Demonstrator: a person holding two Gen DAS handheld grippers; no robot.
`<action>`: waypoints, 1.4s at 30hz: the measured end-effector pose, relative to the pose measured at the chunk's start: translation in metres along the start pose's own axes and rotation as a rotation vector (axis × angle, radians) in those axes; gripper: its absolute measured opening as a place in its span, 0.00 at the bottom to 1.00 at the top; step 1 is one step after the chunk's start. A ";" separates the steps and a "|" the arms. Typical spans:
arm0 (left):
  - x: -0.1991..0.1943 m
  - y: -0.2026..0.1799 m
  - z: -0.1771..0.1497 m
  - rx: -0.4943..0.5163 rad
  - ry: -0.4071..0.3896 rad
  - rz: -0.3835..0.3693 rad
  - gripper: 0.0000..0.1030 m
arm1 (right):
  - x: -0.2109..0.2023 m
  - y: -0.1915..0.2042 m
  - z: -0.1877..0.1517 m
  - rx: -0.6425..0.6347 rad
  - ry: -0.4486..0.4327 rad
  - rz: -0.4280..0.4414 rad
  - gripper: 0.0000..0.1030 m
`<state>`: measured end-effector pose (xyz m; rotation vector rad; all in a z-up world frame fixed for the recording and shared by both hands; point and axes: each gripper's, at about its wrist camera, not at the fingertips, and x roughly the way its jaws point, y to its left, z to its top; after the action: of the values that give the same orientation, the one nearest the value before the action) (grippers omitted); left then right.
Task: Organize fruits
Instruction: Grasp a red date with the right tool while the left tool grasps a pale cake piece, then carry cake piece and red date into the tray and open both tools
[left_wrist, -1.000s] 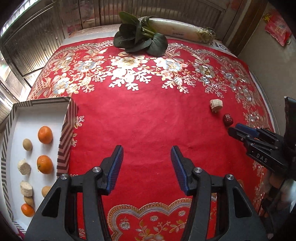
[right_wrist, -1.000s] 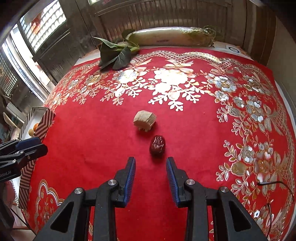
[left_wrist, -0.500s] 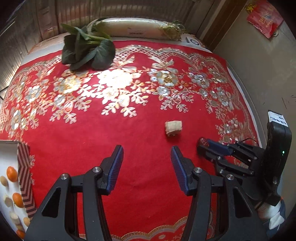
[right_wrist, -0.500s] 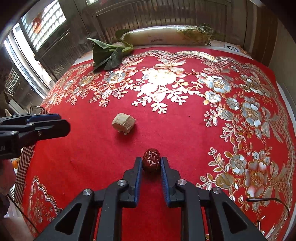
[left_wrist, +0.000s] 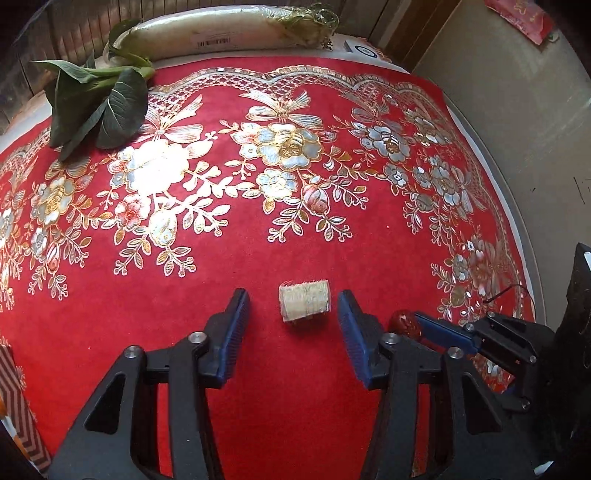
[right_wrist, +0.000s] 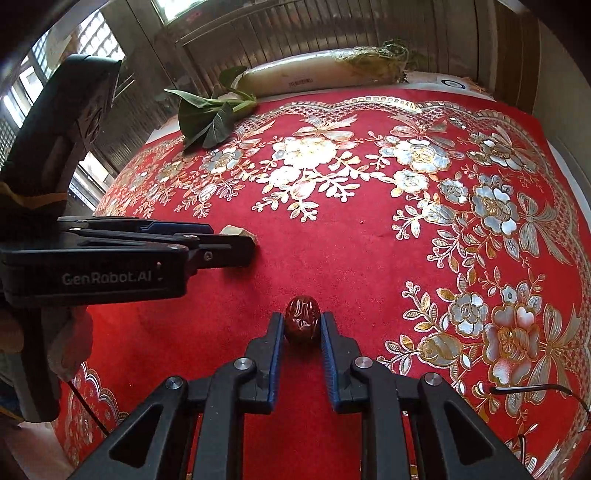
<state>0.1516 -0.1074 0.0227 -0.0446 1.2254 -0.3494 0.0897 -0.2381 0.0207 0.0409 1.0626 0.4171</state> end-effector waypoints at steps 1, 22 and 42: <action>0.001 0.001 -0.001 -0.001 0.000 -0.007 0.26 | 0.000 0.001 0.000 -0.002 0.001 -0.002 0.18; -0.072 0.057 -0.083 -0.094 -0.059 0.147 0.26 | -0.003 0.072 -0.002 -0.114 0.033 0.077 0.18; -0.140 0.139 -0.160 -0.293 -0.135 0.295 0.26 | 0.015 0.207 -0.011 -0.376 0.110 0.214 0.18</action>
<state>-0.0047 0.0888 0.0650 -0.1359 1.1222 0.0906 0.0218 -0.0440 0.0510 -0.2063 1.0771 0.8151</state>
